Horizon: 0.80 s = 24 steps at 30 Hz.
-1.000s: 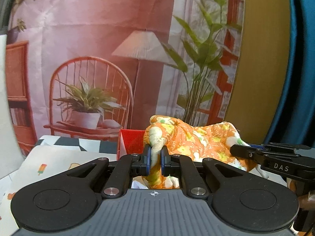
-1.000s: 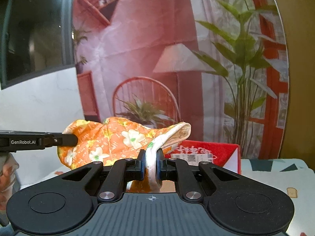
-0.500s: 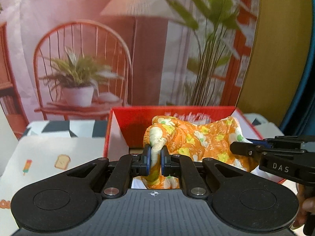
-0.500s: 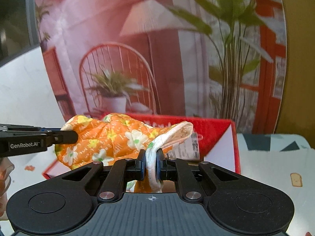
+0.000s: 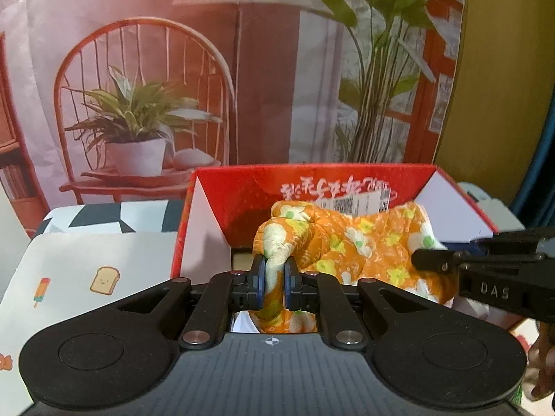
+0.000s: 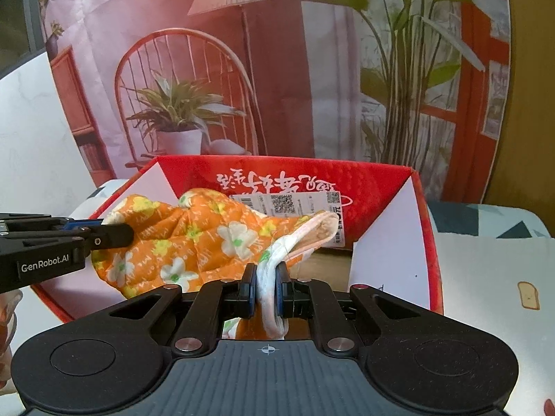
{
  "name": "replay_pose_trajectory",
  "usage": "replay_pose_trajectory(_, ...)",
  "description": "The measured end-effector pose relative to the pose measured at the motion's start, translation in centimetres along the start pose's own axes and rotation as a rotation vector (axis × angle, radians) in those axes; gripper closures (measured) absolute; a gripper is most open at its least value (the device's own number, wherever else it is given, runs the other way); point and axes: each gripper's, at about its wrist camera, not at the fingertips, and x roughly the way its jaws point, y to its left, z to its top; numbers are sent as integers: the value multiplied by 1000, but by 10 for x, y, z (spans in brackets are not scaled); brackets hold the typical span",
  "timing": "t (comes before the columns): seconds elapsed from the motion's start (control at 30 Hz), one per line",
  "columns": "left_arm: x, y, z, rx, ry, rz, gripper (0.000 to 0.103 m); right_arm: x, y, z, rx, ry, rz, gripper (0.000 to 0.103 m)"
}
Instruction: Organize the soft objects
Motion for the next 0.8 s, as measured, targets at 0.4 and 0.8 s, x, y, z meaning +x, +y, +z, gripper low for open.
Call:
replay_pose_trajectory(0.4,-22,9,-3,0,-8,-36,60,-21,1,0,-12,-37,-20,77)
replay_pose_trajectory(0.8,-95,-5,-42,-55,-14,-137,60,-96,8,-28,-26,-84,90,74)
